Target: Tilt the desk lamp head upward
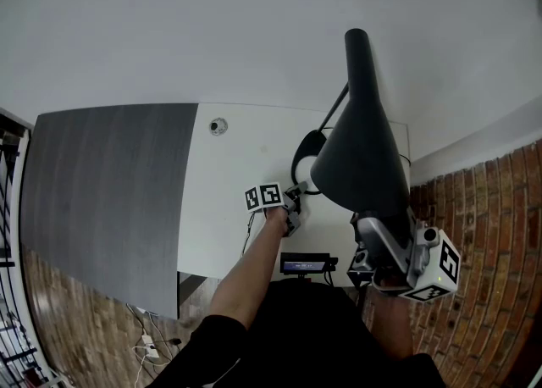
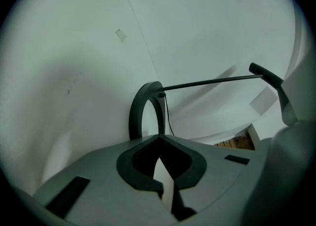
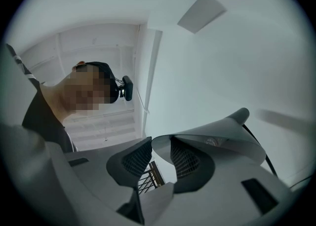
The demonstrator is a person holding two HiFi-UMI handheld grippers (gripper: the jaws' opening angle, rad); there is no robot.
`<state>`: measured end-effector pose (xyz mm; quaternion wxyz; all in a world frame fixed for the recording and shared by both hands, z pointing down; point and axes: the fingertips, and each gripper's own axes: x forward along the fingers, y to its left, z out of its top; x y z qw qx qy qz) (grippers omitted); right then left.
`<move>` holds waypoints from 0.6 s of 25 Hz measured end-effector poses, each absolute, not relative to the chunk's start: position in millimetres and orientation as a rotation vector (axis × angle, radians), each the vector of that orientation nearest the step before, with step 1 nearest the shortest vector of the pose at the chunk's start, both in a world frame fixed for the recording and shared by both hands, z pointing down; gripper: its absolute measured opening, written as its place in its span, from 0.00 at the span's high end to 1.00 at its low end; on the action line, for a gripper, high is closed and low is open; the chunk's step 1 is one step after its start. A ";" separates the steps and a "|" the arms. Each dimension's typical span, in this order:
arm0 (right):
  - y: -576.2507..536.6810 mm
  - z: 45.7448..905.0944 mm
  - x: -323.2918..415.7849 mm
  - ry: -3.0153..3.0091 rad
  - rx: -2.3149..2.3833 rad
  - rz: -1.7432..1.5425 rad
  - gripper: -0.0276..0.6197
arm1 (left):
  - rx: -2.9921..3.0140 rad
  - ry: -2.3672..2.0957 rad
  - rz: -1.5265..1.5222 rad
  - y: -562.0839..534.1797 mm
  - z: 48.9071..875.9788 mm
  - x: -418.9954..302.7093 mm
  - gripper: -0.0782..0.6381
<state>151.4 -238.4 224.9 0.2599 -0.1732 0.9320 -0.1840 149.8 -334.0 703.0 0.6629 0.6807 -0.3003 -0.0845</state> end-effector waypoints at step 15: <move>-246.6 198.4 153.9 2.468 -0.436 -0.513 0.79 | 1.540 -0.685 -0.184 -333.7 702.6 150.5 0.88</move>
